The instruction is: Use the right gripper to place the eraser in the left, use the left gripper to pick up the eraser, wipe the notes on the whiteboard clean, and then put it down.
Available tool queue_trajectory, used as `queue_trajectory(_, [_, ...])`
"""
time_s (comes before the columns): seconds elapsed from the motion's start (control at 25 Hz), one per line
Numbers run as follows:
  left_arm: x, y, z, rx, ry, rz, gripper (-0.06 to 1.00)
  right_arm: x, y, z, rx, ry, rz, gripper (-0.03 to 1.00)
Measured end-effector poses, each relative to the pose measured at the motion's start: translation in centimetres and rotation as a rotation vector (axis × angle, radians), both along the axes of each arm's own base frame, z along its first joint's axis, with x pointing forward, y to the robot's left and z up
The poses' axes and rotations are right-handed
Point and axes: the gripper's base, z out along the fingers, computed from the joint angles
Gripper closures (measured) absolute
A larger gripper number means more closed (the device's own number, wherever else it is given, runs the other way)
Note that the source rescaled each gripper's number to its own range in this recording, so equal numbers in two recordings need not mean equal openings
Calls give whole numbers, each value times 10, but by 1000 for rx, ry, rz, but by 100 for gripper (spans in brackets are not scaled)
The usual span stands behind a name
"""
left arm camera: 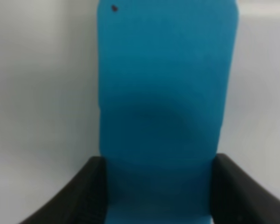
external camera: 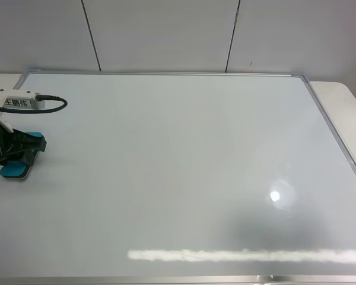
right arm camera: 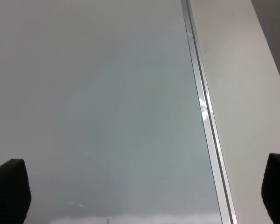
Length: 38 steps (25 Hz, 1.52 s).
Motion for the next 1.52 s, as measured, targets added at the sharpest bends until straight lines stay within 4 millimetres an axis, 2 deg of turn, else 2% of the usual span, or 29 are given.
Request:
queue_trajectory(0.16, [-3, 0, -7, -1, 19, -7, 91, 0, 0, 0, 0, 0, 0, -3])
queue_trajectory(0.64, [-3, -1, -8, -11, 23, 6, 91, 0, 0, 0, 0, 0, 0, -3])
queue_trajectory(0.68, [-3, -1, -8, -14, 23, 10, 87, 0, 0, 0, 0, 0, 0, -3])
queue_trajectory(0.72, [-3, -1, -8, -17, 23, 13, 76, 0, 0, 0, 0, 0, 0, -3])
queue_trajectory(0.84, [-4, -2, -8, -29, 27, 28, 29, 0, 0, 0, 0, 0, 0, -3])
queue_trajectory(0.88, [-4, -2, -8, -31, 34, 32, 19, 0, 0, 0, 0, 0, 0, -3])
queue_trajectory(0.92, [-5, -2, -8, -31, 39, 34, 13, 0, 0, 0, 0, 0, 0, -3])
queue_trajectory(1.12, [-5, -2, -8, -32, 42, 35, 7, 0, 0, 0, 0, 0, 0, -3])
queue_trajectory(1.52, [-5, -2, -8, -33, 42, 36, 6, 0, 0, 0, 0, 0, 0, -3])
